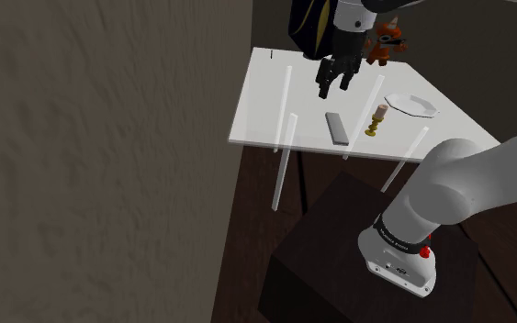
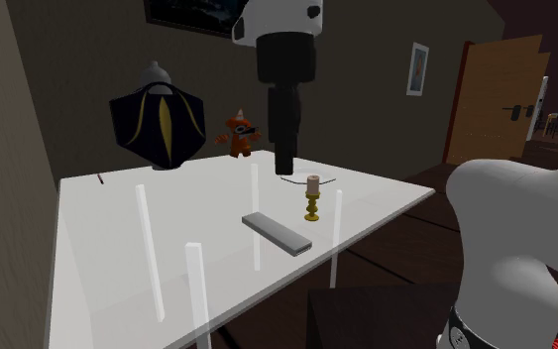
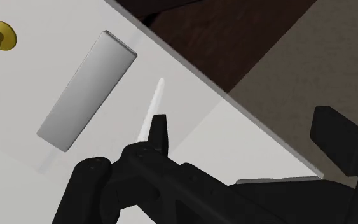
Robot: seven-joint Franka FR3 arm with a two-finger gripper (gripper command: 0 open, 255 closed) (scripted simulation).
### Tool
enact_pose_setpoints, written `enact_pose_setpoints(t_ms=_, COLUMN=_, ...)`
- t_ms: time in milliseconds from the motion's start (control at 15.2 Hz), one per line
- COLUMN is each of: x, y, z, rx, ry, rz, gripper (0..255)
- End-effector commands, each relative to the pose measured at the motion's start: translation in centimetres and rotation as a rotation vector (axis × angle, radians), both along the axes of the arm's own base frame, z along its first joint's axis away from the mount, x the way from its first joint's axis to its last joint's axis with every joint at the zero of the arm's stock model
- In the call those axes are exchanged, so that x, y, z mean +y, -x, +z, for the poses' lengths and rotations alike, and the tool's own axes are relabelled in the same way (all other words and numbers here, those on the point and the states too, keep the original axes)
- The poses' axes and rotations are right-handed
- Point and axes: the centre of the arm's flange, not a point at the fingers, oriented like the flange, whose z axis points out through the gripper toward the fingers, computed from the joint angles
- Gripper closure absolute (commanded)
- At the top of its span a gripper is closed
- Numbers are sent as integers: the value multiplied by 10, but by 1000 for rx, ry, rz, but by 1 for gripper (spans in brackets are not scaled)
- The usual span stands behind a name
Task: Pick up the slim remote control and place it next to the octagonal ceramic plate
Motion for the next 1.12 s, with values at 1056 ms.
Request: enact_pose_setpoints(t_ms=1056, x=-180, y=-16, z=-154, rx=-28, ry=2, rz=-488, gripper=0)
